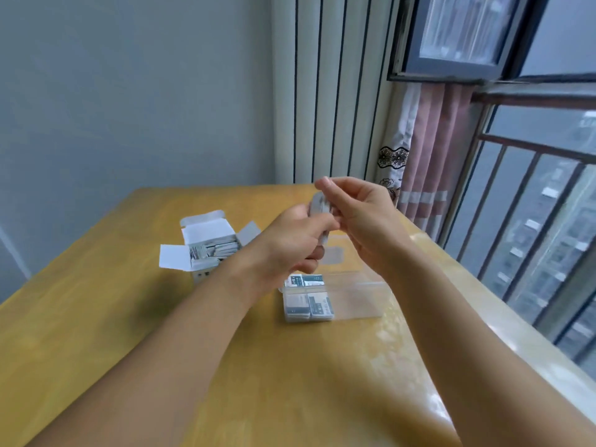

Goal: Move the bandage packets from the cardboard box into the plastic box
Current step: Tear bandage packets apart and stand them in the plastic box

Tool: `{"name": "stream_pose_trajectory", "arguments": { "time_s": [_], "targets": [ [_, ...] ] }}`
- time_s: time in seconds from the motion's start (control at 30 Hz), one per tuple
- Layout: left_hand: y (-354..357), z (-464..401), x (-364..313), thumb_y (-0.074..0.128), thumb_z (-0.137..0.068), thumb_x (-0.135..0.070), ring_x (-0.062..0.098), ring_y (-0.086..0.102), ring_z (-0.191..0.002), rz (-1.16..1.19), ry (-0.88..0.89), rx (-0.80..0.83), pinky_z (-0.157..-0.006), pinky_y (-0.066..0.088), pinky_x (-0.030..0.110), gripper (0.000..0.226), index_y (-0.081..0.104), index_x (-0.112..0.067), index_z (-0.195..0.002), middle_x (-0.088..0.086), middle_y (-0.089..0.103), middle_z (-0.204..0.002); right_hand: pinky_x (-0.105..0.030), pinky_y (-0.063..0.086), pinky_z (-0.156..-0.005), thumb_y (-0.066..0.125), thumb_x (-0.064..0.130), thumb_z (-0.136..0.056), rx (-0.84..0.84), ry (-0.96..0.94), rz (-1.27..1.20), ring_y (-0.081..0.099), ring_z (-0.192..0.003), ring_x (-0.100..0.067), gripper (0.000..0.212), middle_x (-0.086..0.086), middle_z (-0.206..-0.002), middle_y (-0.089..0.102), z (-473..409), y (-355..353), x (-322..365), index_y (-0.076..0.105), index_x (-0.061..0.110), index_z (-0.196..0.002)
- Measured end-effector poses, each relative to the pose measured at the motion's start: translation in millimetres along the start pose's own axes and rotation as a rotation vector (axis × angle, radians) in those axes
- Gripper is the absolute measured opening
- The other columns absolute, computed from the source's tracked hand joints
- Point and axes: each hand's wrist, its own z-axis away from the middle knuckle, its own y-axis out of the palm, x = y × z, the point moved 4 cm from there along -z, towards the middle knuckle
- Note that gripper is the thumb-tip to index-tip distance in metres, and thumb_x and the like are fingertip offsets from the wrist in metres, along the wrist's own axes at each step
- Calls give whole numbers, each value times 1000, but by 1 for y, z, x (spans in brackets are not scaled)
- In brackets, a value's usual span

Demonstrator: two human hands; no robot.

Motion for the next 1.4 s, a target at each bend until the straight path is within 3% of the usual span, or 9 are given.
{"name": "stream_pose_trajectory", "arguments": {
  "time_s": [0.1, 0.2, 0.33, 0.47, 0.63, 0.77, 0.87, 1.07, 1.4],
  "targets": [
    [6, 0, 12, 43, -100, -18, 7, 24, -51, 403, -83, 71, -35, 19, 15, 9, 51, -12, -101, 1, 40, -77, -24, 53, -64, 61, 34, -94, 75, -52, 30, 59, -69, -13, 35, -3, -78, 63, 10, -5, 2, 71, 4, -111],
    [4, 2, 26, 40, -98, -25, 8, 27, -55, 719, -166, 161, -39, 21, 16, 20, 52, -11, -106, 0, 44, -75, -29, 54, -92, 70, 54, -76, 191, -151, 401, 59, -111, 0, 67, 11, -122, 63, 15, -11, -1, 60, 22, -133],
    [-1, 10, 36, 39, -102, -28, 14, 54, -67, 799, -173, 194, -63, 48, 24, 38, 53, -6, -130, 7, 60, -91, -21, 37, -109, 87, 57, -55, 360, -267, 705, 41, -136, 0, 115, 13, -146, 45, 24, -4, -15, 34, 26, -152],
    [-5, 17, 38, 38, -106, -24, 20, 64, -83, 759, -122, 98, -78, 52, 30, 38, 59, -2, -128, 11, 68, -99, -29, 47, -105, 89, 36, -63, 338, -337, 724, 53, -126, -8, 99, 9, -137, 53, 28, 5, -18, 41, 20, -149],
    [-7, 16, 38, 39, -108, -30, 20, 69, -77, 747, -94, 74, -68, 59, 28, 40, 62, -4, -128, 10, 71, -96, -27, 47, -105, 91, 22, -66, 334, -366, 685, 54, -125, -10, 95, 9, -136, 55, 33, 8, -14, 43, 23, -147],
    [-7, 16, 39, 41, -107, -34, 19, 61, -70, 699, -104, 47, -60, 56, 25, 40, 64, -6, -122, 10, 62, -92, -22, 45, -104, 91, 32, -66, 369, -365, 729, 53, -125, -10, 101, 10, -139, 51, 34, 7, -15, 37, 25, -150],
    [-7, 17, 39, 39, -107, -37, 18, 60, -72, 674, -98, 39, -65, 55, 26, 42, 67, -8, -118, 9, 60, -91, -20, 45, -103, 90, 31, -67, 361, -375, 746, 54, -122, -9, 99, 9, -138, 51, 36, 9, -15, 37, 23, -151],
    [-6, 19, 35, 28, -108, -45, 20, 62, -74, 719, -86, 50, -66, 56, 25, 55, 61, -5, -128, 10, 61, -92, -26, 48, -102, 90, 29, -67, 337, -378, 730, 58, -114, -14, 97, 14, -137, 53, 36, 7, -11, 39, 27, -150],
    [-4, 19, 39, 34, -108, -39, 13, 51, -63, 708, -90, -1, -55, 49, 21, 52, 52, -3, -140, 5, 57, -84, -25, 41, -110, 89, 43, -66, 402, -322, 718, 45, -132, 1, 100, 12, -145, 48, 38, 8, -12, 37, 25, -149]
  ]
}}
